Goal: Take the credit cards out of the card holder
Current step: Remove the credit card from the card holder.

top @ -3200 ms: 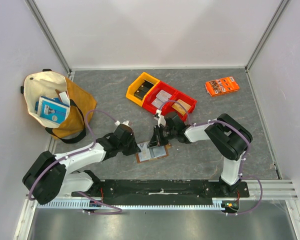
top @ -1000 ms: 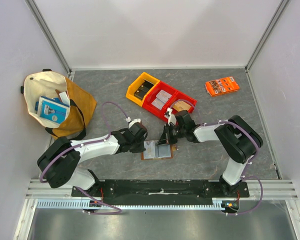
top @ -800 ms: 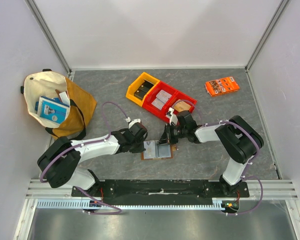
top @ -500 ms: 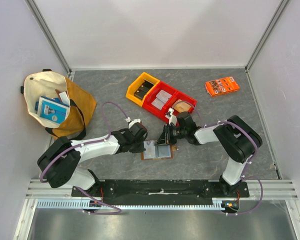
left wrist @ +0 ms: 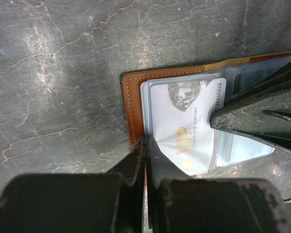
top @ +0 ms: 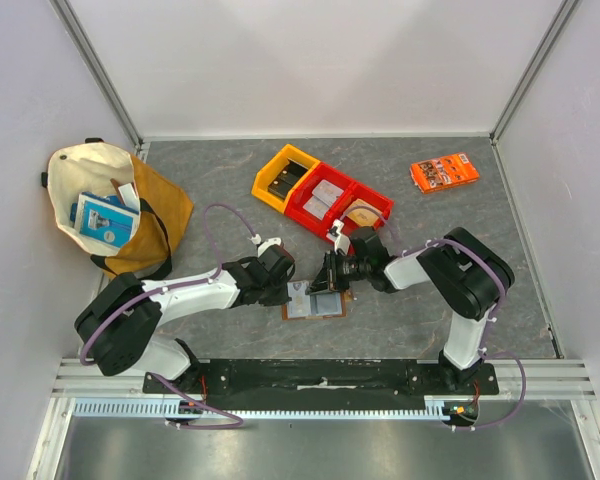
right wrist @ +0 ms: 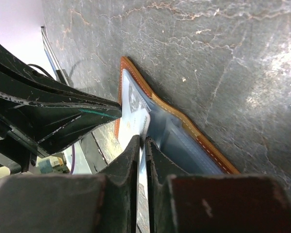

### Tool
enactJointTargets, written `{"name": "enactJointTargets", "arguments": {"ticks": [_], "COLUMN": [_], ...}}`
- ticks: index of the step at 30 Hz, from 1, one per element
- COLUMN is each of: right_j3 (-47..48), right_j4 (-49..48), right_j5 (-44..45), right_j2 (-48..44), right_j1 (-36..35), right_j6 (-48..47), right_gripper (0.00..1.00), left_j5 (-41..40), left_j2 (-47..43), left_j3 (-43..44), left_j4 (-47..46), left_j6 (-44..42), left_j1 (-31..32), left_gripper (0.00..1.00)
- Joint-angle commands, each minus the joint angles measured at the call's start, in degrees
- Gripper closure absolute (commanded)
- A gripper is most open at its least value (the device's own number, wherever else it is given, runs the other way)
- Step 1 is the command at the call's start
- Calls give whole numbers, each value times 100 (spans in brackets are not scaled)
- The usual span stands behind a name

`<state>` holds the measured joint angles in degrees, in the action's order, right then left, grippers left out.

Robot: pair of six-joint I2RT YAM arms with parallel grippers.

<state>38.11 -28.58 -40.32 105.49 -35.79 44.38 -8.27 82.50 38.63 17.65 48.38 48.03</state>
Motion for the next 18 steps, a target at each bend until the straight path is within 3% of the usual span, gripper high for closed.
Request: {"name": "enactJointTargets", "arguments": {"ticks": [1, 7, 10, 18], "right_j3": [-23, -14, -5, -31], "right_j4": [-254, -60, -60, -209], "right_j5": [-178, -354, -477, -679], "right_j2": [94, 7, 6, 94], "right_j1": [-25, 46, 63, 72], "right_j6": [18, -210, -254, -272], "right_gripper": [90, 92, 78, 76], "left_j5": [-87, -69, -52, -25], "left_j2": [451, 478, 486, 495], "left_j3": [-330, -330, -321, -312], "left_j4": [678, 678, 661, 643], "left_j6": [-259, -268, -268, -294], "left_j1": [13, 5, 5, 5], "left_gripper": [98, 98, 98, 98]}}
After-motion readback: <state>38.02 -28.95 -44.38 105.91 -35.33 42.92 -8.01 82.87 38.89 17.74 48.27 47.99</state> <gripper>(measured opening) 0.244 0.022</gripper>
